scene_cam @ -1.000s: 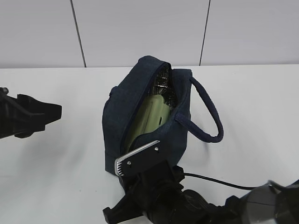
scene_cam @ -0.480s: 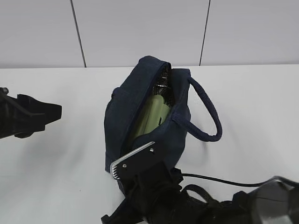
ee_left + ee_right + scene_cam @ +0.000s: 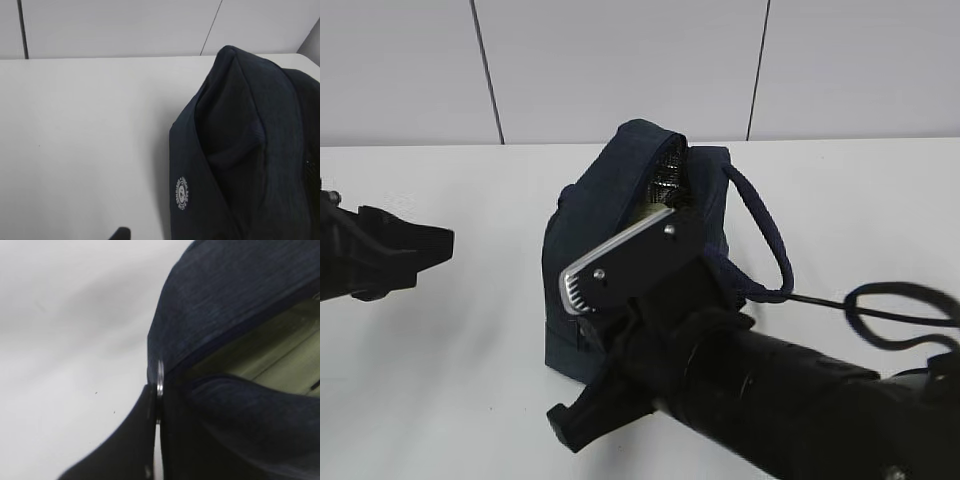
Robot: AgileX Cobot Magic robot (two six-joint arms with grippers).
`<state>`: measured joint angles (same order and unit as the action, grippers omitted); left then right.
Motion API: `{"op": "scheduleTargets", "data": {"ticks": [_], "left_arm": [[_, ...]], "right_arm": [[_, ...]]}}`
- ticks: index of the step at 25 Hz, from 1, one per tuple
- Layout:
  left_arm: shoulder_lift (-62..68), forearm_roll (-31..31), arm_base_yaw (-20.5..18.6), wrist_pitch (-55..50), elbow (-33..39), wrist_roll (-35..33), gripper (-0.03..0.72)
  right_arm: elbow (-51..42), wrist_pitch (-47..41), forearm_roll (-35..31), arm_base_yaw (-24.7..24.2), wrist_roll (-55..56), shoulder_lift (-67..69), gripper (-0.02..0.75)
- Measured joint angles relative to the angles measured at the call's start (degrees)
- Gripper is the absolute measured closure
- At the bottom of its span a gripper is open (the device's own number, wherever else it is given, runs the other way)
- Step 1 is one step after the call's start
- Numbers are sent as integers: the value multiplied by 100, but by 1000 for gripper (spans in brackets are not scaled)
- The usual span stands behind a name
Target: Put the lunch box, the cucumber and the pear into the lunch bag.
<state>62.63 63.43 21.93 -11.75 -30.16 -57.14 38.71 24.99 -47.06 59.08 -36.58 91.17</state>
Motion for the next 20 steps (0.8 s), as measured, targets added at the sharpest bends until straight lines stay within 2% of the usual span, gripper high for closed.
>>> {"op": "scheduleTargets", "data": {"ticks": [4, 7, 11, 14, 20], "left_arm": [[14, -289, 0, -275, 0, -227, 396], [118, -356, 0, -464, 0, -837, 398], [372, -334, 0, -527, 0, -1686, 381], [612, 102, 0, -623, -25, -2527, 353], [1120, 1696, 0, -1337, -181, -4984, 330]], "right_arm": [[255, -43, -833, 0, -1204, -311, 732], [518, -43, -1440, 0, -1811, -339, 732], [724, -61, -1838, 0, -2294, -339, 732], [827, -125, -2088, 0, -2518, -339, 732], [930, -171, -2430, 0, -2973, -339, 732]]}}
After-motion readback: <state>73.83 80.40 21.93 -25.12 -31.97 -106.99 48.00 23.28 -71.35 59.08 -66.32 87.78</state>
